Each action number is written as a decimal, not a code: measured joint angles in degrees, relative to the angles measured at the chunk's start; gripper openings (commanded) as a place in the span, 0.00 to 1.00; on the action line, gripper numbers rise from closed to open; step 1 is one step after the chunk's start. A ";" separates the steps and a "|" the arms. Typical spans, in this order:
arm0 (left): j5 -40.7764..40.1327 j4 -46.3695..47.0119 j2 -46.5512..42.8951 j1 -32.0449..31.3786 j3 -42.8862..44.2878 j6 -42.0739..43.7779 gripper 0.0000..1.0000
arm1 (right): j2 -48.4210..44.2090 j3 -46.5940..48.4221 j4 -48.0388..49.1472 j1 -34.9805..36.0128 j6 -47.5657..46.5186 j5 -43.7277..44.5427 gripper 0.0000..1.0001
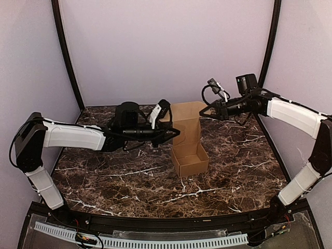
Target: Fold the paper box
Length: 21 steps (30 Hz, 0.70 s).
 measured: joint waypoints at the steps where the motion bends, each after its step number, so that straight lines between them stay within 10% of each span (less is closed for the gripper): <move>1: -0.94 -0.48 0.13 -0.07 0.22 0.02 0.01 | 0.00 -0.02 0.13 0.28 0.28 1.62 0.07; 11: -16.11 -4.15 4.07 -3.91 5.05 -1.51 0.01 | 1.31 1.68 0.20 3.26 1.29 21.05 0.09; 21: -23.74 -7.72 3.37 -5.03 4.68 1.84 0.01 | 0.83 3.10 -5.92 -1.42 -3.65 16.04 0.43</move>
